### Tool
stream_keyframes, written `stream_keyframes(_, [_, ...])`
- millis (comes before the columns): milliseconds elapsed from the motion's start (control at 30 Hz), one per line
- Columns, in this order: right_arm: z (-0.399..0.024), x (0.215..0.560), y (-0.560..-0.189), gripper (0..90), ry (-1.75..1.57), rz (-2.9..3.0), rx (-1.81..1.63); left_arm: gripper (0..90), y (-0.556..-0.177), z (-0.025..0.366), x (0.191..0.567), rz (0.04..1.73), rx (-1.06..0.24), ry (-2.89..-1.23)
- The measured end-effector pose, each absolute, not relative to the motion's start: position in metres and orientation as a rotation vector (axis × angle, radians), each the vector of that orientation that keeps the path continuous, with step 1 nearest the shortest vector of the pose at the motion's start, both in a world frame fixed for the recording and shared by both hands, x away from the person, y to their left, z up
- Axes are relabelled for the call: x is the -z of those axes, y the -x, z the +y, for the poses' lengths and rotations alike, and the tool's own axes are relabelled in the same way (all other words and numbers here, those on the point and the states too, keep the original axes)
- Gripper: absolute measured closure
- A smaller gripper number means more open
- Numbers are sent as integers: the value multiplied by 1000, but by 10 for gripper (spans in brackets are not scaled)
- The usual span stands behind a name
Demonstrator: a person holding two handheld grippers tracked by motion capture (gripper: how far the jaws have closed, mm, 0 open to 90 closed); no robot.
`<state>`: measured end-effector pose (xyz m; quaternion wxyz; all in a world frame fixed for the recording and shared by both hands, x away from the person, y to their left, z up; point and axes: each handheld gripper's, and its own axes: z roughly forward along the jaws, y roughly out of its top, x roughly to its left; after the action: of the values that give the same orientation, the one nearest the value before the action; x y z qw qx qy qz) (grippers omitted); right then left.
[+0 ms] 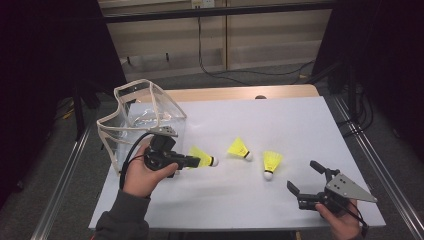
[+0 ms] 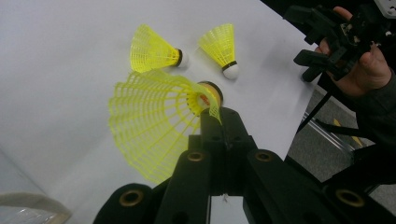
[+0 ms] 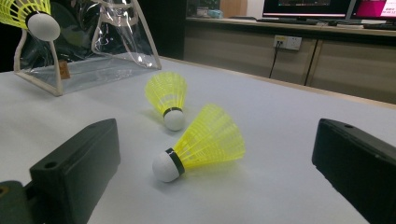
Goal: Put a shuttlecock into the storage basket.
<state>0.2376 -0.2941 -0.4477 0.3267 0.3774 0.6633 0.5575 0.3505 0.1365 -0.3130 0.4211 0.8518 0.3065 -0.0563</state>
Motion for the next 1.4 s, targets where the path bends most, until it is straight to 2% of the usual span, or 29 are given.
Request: stream_keyframes(1400, [-286,447,-248,10,-971,1752,-1480,900,-360,149,289,843,122,-2120])
